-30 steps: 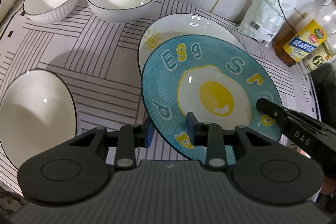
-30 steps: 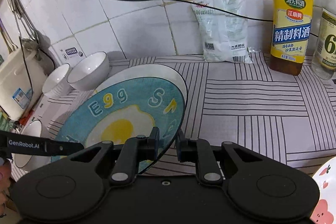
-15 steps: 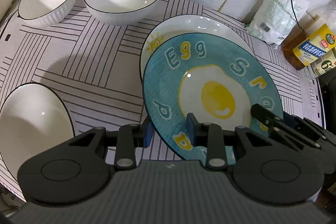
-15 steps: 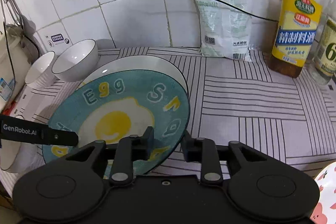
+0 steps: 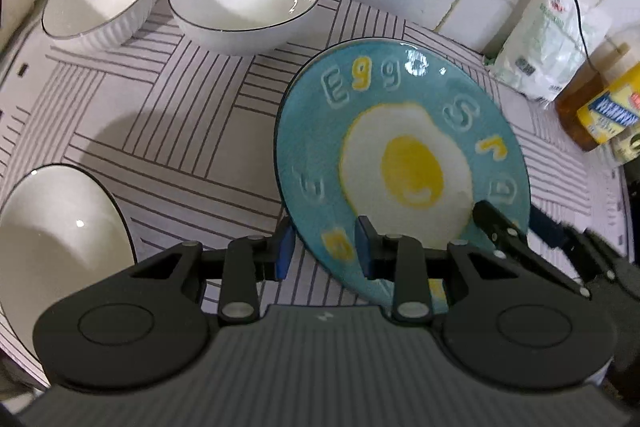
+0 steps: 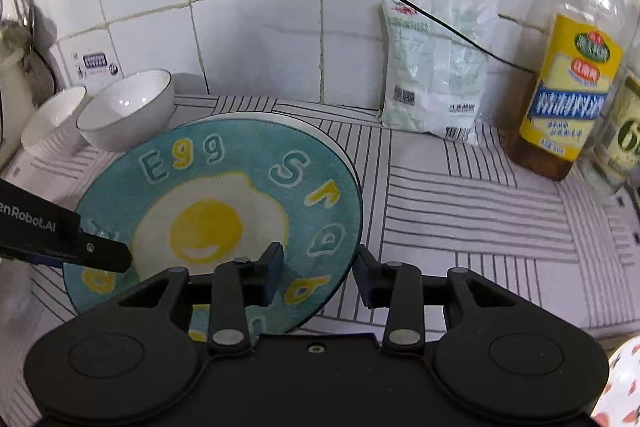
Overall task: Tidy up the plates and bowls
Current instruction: 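Lower the Egg plate onto the sun-print plate and open both grippers, then move both grippers to the white bunny 'LOVELY BEAR' plate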
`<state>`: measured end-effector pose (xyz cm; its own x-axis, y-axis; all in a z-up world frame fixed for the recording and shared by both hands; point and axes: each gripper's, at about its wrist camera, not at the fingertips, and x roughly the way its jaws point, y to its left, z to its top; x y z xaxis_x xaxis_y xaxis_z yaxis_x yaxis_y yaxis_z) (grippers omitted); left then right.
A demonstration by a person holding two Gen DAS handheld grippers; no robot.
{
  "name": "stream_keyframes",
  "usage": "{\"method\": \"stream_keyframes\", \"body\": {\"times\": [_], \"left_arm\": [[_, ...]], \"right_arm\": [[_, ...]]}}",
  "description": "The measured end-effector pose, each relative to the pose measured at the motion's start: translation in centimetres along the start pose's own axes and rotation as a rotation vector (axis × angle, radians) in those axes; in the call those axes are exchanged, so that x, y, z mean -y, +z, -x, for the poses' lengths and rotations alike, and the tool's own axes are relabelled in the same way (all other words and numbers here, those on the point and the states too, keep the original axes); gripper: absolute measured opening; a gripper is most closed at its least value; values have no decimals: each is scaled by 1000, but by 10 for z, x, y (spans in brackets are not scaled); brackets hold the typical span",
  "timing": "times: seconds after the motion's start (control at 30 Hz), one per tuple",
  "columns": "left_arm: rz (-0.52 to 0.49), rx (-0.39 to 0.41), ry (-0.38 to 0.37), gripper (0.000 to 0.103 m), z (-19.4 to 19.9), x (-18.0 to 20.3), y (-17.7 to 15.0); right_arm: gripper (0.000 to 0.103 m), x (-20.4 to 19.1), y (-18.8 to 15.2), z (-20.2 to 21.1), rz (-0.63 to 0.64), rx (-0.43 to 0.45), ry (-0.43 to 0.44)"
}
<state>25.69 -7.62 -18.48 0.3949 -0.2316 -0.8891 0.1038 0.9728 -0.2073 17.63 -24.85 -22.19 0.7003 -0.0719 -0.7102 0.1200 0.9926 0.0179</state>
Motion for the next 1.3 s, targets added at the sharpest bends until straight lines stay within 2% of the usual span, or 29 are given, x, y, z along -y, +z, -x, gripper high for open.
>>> {"method": "stream_keyframes", "body": {"times": [0.13, 0.4, 0.57, 0.77, 0.83, 0.93, 1.0, 1.07, 1.2, 1.3], "left_arm": [[-8, 11, 14, 30, 1, 3, -4], [-62, 23, 22, 28, 19, 8, -7], [-126, 45, 34, 34, 42, 19, -19], [-206, 39, 22, 43, 70, 32, -37], [-231, 44, 29, 45, 80, 37, -43], [-263, 56, 6, 49, 96, 44, -51], [-283, 69, 11, 52, 105, 51, -57], [-315, 88, 9, 66, 112, 57, -63], [-366, 109, 24, 72, 118, 69, -75], [-401, 123, 26, 78, 124, 80, -84]], "right_arm": [[47, -13, -2, -5, 79, 35, -68], [46, -7, -4, 0, 41, 56, -41], [47, 6, -11, 33, -21, 88, 35], [54, 19, -21, 87, -38, 117, 101], [59, 20, -26, 105, -9, 140, 74], [60, 24, -33, 127, 12, 143, -10], [61, 29, -37, 140, -2, 147, -33], [64, 35, -43, 155, -20, 155, -44], [76, 46, -61, 186, -22, 231, -33], [90, 52, -70, 203, -27, 262, -12]]}}
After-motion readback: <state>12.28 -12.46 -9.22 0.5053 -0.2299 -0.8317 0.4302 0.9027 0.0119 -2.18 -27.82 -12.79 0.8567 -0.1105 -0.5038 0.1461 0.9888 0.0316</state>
